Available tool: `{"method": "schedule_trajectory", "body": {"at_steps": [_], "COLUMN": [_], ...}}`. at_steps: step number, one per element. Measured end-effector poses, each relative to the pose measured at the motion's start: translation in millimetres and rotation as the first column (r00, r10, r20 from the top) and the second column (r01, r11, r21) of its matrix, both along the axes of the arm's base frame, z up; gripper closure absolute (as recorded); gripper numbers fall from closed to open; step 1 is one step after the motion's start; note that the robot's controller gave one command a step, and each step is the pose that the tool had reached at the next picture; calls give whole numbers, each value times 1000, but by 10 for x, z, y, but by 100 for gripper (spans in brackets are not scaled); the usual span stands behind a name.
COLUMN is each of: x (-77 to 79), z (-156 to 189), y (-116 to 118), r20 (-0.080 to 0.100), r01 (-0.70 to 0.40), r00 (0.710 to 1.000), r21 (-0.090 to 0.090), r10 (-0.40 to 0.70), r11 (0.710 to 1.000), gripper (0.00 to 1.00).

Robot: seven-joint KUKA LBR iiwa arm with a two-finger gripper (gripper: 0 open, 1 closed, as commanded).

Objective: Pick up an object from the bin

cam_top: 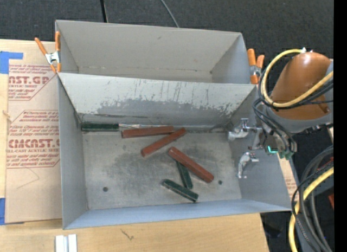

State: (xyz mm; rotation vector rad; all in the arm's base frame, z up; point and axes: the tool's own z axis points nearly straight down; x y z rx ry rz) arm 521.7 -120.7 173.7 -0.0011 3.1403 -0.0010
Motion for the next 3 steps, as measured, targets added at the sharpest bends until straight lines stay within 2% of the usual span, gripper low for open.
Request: {"method": "schedule_trajectory", "body": {"at_steps": [1, 2, 3], "x": [0, -110, -110], "z": [0, -986, -985], "y": [1, 489, 490], "r20": [0, 3, 3], "r01": [0, -5, -5], "r00": [1000, 1000, 1000], "r21": [0, 0, 0], "r10": [0, 5, 5], "r11": [1000, 1000, 1000], "gripper": [0, 100, 100]}}
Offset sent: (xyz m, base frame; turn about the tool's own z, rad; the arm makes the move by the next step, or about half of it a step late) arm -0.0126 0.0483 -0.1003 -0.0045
